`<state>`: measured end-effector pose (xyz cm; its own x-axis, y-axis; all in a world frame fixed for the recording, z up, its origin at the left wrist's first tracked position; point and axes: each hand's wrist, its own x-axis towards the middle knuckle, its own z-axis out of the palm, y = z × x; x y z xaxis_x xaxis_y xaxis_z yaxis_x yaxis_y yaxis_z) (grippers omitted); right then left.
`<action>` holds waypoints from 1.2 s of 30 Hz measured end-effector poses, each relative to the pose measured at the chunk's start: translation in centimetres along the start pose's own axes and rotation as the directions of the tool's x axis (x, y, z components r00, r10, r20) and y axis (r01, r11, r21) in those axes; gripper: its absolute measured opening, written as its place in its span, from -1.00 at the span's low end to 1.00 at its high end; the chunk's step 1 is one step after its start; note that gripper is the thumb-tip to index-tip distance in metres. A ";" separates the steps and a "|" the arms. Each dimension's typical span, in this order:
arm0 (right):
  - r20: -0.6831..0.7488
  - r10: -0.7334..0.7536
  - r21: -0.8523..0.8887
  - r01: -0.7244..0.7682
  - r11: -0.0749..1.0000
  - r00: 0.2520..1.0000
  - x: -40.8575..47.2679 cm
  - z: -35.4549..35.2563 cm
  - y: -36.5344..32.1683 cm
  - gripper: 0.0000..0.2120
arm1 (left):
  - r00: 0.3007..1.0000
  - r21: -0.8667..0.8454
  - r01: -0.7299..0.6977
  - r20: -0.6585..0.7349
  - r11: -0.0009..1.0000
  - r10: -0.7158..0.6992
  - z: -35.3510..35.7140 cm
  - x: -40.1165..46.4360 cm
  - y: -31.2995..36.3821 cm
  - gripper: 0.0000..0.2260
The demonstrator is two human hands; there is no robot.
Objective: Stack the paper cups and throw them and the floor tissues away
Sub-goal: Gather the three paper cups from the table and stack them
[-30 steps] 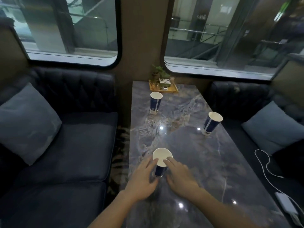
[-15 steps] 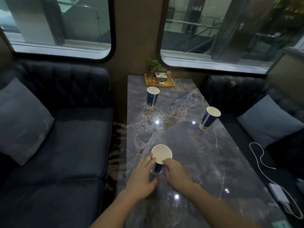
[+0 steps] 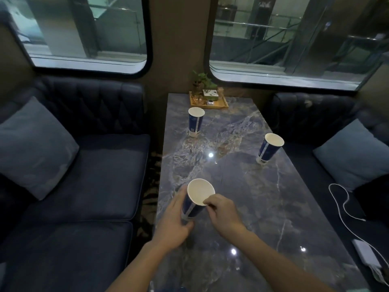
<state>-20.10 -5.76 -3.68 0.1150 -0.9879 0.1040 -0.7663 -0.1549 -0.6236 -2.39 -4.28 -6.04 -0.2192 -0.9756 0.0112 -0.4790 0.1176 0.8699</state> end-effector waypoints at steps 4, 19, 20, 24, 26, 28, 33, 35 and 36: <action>-0.030 -0.067 0.085 0.070 0.994 0.997 0.5 -0.8 1.0 -0.90 | 0.997 -0.049 0.069 -0.043 0.996 -0.071 1.3 0.3 1.1 -0.13; -0.117 -0.088 0.397 0.128 0.909 0.989 1.8 -4.4 5.7 -0.95 | 0.951 -0.073 0.222 -0.204 0.972 -0.232 6.6 4.2 4.0 -0.22; -0.116 -0.094 0.411 0.134 0.902 0.989 2.0 -4.7 6.0 -0.94 | 0.942 -0.074 0.242 -0.223 0.967 -0.253 6.8 4.5 4.2 -0.26; -0.112 -0.072 0.442 0.114 0.890 0.991 2.9 -5.3 7.5 -0.96 | 0.937 -0.071 0.252 -0.229 0.965 -0.262 7.7 5.9 5.1 -0.39; -0.109 -0.043 0.456 0.088 0.886 0.993 3.4 -5.5 8.3 -0.96 | 0.941 -0.097 0.250 -0.208 0.963 -0.266 8.1 6.5 5.2 -0.42; -0.102 -0.041 0.454 0.084 0.887 0.994 3.9 -5.9 9.2 -0.94 | 0.943 -0.107 0.248 -0.203 0.963 -0.265 8.5 7.2 5.1 -0.45; -0.164 0.023 0.404 0.046 0.913 0.986 6.2 -8.3 12.4 -0.90 | 0.931 -0.119 0.285 -0.204 0.951 -0.304 9.9 9.0 4.3 -0.45; -0.218 0.050 0.355 0.031 0.934 0.975 7.3 -9.5 14.2 -0.90 | 0.926 -0.130 0.311 -0.183 0.942 -0.331 10.3 9.7 4.1 -0.47; -0.240 0.060 0.331 0.024 0.943 0.969 7.9 -10.1 15.1 -0.90 | 0.924 -0.131 0.322 -0.173 0.938 -0.341 10.5 10.0 4.1 -0.48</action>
<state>-37.17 -15.78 -4.44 -0.0864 -0.9645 0.2497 -0.5111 -0.1722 -0.8421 -15.45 -11.60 -7.52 0.1082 -0.9736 -0.2008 -0.4083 -0.2276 0.8840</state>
